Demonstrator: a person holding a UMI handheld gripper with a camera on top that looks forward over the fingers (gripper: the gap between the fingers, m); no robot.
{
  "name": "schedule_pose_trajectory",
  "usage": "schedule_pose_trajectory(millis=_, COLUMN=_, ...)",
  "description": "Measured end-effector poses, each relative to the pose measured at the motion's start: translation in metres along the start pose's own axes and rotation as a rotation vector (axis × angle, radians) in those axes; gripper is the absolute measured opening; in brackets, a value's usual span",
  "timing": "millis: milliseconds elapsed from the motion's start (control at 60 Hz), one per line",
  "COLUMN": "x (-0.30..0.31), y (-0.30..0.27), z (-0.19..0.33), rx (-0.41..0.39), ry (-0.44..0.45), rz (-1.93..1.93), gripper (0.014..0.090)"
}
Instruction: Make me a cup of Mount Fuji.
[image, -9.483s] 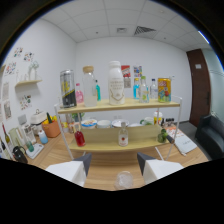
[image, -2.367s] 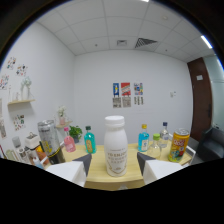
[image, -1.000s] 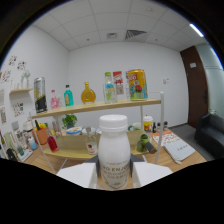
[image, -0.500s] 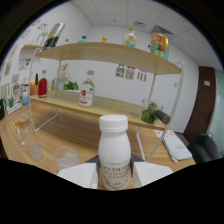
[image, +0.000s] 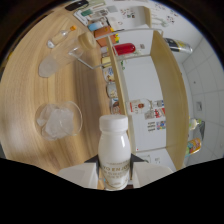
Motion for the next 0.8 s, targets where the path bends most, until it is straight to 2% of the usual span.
schedule_pose_trajectory(millis=400, x=0.0007, y=-0.0068, z=0.0066, rx=-0.060, ry=0.051, rz=-0.479, gripper=0.0481)
schedule_pose_trajectory(millis=667, x=-0.0020, y=-0.0064, z=0.0068, rx=-0.064, ry=0.045, rz=-0.499, gripper=0.0478)
schedule_pose_trajectory(millis=800, x=-0.0008, y=-0.0053, z=0.0043, rx=-0.056, ry=0.031, rz=-0.372, gripper=0.0481)
